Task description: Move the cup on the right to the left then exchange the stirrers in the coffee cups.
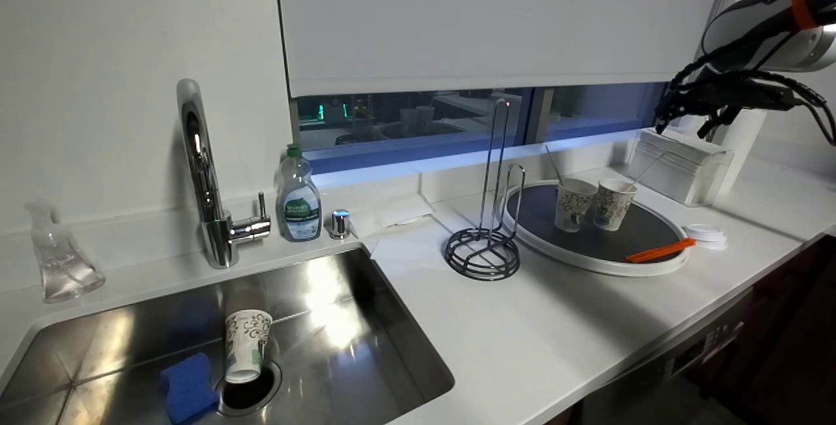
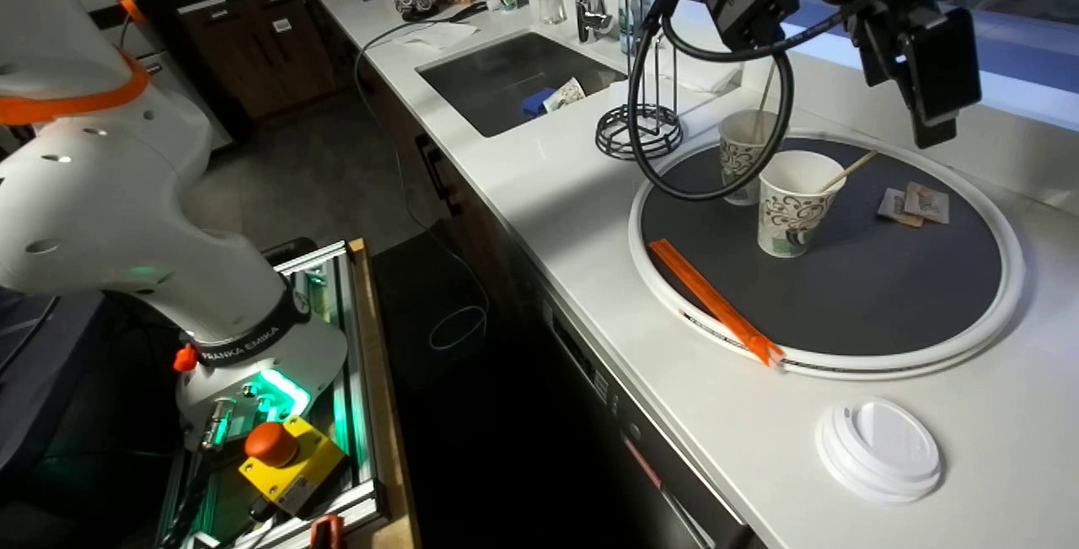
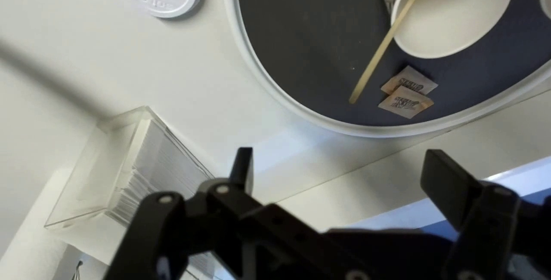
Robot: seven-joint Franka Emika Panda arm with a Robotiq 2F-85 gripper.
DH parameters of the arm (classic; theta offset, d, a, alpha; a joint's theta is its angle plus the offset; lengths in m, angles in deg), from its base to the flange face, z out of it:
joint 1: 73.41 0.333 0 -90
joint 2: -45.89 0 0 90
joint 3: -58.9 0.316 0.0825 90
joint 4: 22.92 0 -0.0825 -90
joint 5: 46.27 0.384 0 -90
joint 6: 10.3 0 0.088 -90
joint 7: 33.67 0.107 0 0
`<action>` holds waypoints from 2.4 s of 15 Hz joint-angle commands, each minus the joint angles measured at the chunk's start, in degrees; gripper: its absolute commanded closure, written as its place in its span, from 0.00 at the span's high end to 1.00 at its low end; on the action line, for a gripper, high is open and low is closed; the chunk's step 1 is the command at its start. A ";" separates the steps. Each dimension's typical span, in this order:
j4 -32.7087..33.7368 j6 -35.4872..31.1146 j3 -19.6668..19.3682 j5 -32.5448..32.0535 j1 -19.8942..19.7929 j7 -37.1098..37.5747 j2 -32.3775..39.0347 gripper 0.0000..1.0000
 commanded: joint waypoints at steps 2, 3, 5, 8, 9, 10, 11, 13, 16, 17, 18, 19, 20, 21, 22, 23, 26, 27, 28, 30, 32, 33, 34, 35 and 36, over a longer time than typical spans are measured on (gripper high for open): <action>-0.74 2.38 1.27 8.11 -0.97 -1.73 0.87 1.00; -0.85 2.42 1.56 10.11 -1.04 -2.19 1.19 1.00; -0.29 2.71 1.82 12.40 -1.06 -2.04 2.34 1.00; 0.10 2.03 2.28 14.91 -1.27 -2.64 3.83 1.00; 0.19 1.92 2.28 15.06 -1.24 -2.51 4.20 0.95; 0.30 1.84 2.35 15.24 -1.28 -2.71 4.53 0.74; 0.44 1.88 2.44 15.38 -1.34 -2.74 4.83 0.71; 0.67 1.58 2.50 15.25 -1.44 -2.86 5.40 0.61; 1.05 1.50 2.54 15.18 -1.61 -2.86 6.00 0.37; 1.26 1.54 2.57 15.17 -1.70 -2.87 6.18 0.30; 1.47 1.53 2.60 15.15 -1.78 -2.84 6.34 0.22; 1.78 1.54 2.62 15.12 -1.87 -2.81 6.56 0.15; 2.04 1.61 2.68 15.14 -1.99 -2.90 6.76 0.06; 2.22 1.62 2.70 15.09 -2.07 -2.89 6.91 0.01; 2.40 1.65 2.73 15.01 -2.16 -2.90 7.07 0.00; 2.56 1.73 2.82 15.09 -2.26 -2.97 7.13 0.00; 3.04 1.86 3.14 15.70 -2.54 -3.21 7.17 0.01; 2.91 1.68 3.19 15.75 -2.56 -3.28 6.97 0.02; 2.80 1.42 3.24 15.80 -2.59 -3.35 6.78 0.02; 2.88 0.86 3.11 15.56 -2.44 -2.78 6.52 0.02; 2.84 0.56 3.12 15.51 -2.37 -2.78 6.14 0.02; 2.64 0.48 3.16 15.47 -2.33 -2.94 5.75 0.02; 2.57 0.58 3.17 15.40 -2.30 -3.05 5.46 0.02; 2.42 1.35 3.37 15.64 -2.41 -3.78 4.99 0.02; 2.21 1.40 3.39 15.50 -2.35 -3.99 4.64 0.02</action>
